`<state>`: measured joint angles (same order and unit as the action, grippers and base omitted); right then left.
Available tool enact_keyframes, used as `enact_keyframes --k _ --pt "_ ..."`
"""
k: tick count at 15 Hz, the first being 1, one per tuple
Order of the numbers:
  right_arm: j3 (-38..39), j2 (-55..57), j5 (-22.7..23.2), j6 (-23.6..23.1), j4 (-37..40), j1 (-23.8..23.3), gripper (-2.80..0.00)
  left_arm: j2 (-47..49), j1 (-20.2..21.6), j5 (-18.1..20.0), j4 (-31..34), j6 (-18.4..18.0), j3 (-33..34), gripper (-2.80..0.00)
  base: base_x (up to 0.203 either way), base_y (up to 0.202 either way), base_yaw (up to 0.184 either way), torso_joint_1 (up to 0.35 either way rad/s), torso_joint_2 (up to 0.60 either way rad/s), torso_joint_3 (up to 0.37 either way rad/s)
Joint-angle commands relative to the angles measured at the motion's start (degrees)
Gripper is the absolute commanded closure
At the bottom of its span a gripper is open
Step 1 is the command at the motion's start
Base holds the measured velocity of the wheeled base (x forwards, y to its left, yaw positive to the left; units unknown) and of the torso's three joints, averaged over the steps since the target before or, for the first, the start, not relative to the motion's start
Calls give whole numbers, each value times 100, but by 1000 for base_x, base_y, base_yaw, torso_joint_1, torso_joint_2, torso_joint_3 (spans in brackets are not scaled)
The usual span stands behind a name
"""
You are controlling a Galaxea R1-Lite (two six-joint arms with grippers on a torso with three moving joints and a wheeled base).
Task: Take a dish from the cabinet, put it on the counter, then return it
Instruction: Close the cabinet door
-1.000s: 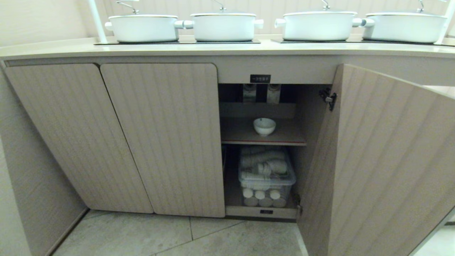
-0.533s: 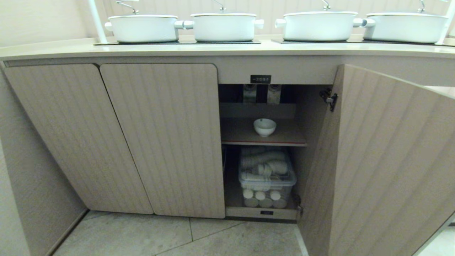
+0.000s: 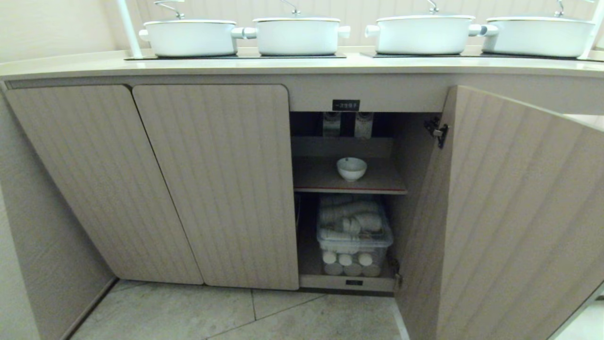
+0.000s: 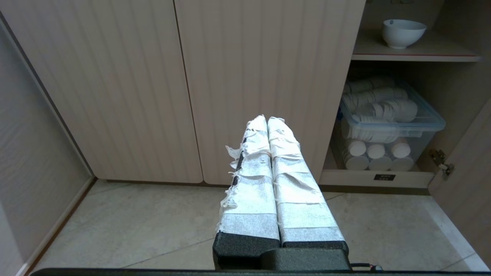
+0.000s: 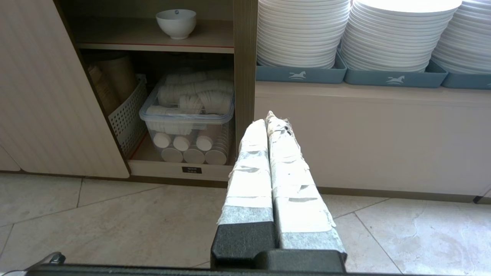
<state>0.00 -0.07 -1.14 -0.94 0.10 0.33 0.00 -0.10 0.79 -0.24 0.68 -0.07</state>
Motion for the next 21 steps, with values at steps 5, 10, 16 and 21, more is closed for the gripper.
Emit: enact_keyframes --k 5,10,16,21 --pt "0 7 0 -3 -1 2 0 0 1 0 -2 2 1 0 0 0 0 0 0 0" --pt "0 7 16 -38 -1 2 0 0 1 0 -2 2 -1 0 0 0 0 0 0 0" --pt "0 7 9 -24 -10 2 0 0 1 0 -2 2 -1 0 0 0 0 0 0 0" --pt "0 7 -13 -3 -1 2 0 0 1 0 -2 2 -1 0 0 0 0 0 0 0"
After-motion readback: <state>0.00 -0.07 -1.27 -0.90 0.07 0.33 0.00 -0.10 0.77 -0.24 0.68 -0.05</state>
